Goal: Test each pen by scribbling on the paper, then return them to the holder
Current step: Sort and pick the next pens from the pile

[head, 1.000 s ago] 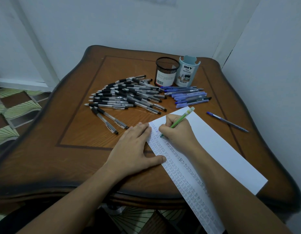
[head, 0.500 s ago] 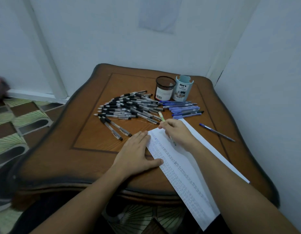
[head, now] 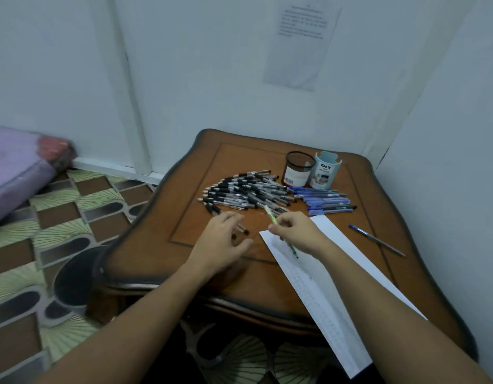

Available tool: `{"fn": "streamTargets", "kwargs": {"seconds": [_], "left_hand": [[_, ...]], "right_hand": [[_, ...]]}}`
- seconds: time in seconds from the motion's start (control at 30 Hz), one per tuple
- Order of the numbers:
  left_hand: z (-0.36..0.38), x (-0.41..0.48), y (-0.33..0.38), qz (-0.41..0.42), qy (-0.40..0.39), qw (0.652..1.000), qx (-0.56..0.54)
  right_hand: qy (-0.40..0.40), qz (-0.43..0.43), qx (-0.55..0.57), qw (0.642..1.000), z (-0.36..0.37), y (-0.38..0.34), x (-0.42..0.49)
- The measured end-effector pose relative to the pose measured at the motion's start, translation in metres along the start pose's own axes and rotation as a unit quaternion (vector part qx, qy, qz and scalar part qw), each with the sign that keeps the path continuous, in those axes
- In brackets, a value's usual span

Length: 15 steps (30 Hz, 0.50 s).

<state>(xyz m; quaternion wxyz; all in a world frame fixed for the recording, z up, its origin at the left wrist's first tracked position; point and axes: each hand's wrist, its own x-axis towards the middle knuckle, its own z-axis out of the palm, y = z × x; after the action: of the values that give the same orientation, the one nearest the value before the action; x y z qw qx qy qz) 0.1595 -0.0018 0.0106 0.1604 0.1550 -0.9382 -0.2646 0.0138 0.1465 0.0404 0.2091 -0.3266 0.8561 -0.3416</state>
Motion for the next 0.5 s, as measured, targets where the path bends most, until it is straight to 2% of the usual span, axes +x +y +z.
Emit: {"fn": "streamTargets", "kwargs": {"seconds": [0.17, 0.37, 0.5], "left_hand": [[-0.063, -0.030, -0.058, -0.074, 0.074, 0.993, 0.047], [-0.131, -0.081, -0.132, -0.188, 0.121, 0.971, 0.085], [-0.159, -0.104, -0.169, -0.241, 0.137, 0.957, 0.087]], "right_hand": [[-0.052, -0.071, -0.026, 0.996, 0.041, -0.062, 0.018], [-0.105, -0.142, -0.033, 0.984, 0.127, -0.153, 0.046], [-0.150, -0.156, -0.021, 0.976, 0.189, -0.207, 0.060]]}}
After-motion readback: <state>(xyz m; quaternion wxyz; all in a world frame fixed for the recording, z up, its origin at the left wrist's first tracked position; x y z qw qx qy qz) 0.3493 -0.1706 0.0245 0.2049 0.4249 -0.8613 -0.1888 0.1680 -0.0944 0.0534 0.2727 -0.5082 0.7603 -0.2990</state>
